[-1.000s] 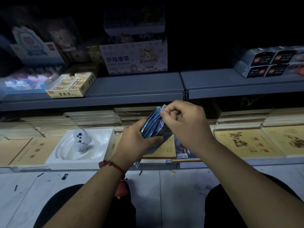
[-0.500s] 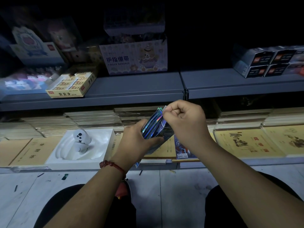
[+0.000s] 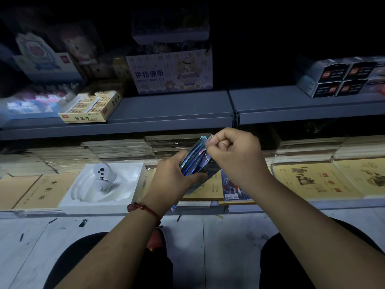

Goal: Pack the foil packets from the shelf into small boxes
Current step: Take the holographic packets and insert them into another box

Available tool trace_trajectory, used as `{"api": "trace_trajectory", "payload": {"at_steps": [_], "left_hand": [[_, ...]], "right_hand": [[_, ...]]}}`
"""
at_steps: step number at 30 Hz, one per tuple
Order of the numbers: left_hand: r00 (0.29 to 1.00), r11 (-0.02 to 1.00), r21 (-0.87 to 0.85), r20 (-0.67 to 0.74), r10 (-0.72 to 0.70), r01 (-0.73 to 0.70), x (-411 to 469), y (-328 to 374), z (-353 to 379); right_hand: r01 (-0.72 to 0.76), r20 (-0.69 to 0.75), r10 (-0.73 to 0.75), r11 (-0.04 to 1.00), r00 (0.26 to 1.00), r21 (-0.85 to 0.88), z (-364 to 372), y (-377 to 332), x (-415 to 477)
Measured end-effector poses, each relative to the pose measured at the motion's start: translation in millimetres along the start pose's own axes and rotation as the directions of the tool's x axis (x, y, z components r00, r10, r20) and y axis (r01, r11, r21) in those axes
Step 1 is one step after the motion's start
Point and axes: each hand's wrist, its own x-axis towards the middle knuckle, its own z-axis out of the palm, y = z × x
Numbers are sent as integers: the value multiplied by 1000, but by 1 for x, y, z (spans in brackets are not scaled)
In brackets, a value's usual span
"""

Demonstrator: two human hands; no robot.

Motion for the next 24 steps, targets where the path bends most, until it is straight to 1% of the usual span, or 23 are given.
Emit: {"api": "trace_trajectory", "payload": {"at_steps": [3, 9, 13, 15, 16, 18, 20, 22, 24], "left_hand": [[1000, 1000, 2, -6, -4, 4, 0, -1, 0], [1000, 1000, 23, -7, 17, -17, -1, -1, 2], [1000, 1000, -7, -8, 1, -2, -1, 2, 1], [1000, 1000, -19, -7, -5, 5, -2, 4, -1], [1000, 1000, -24, -9, -9, 9, -2, 5, -2], [1000, 999, -39, -12, -9, 9, -2, 6, -4], [1000, 999, -40, -14, -9, 8, -2, 5, -5], [1000, 999, -46, -14, -9, 9, -3, 5, -5], [1000, 998, -66, -18, -12, 11, -3, 6, -4]], "right_hand": [[5, -10, -5, 1000, 1000, -7, 1, -1, -1], [4, 2, -3, 997, 1000, -80, 10, 1, -6], [108, -22, -111, 988, 994, -109, 11, 0, -6], [158, -82, -168, 981, 982, -111, 9, -2, -3], [171, -134, -184, 980, 974, -104, 6, -2, -1], [149, -267, -150, 989, 952, -22, 0, -3, 3], [108, -361, -49, 983, 931, 146, -7, -2, 7], [48, -357, 54, 961, 932, 271, -11, -4, 7], [-13, -281, 115, 940, 953, 340, -9, -5, 5]]}}
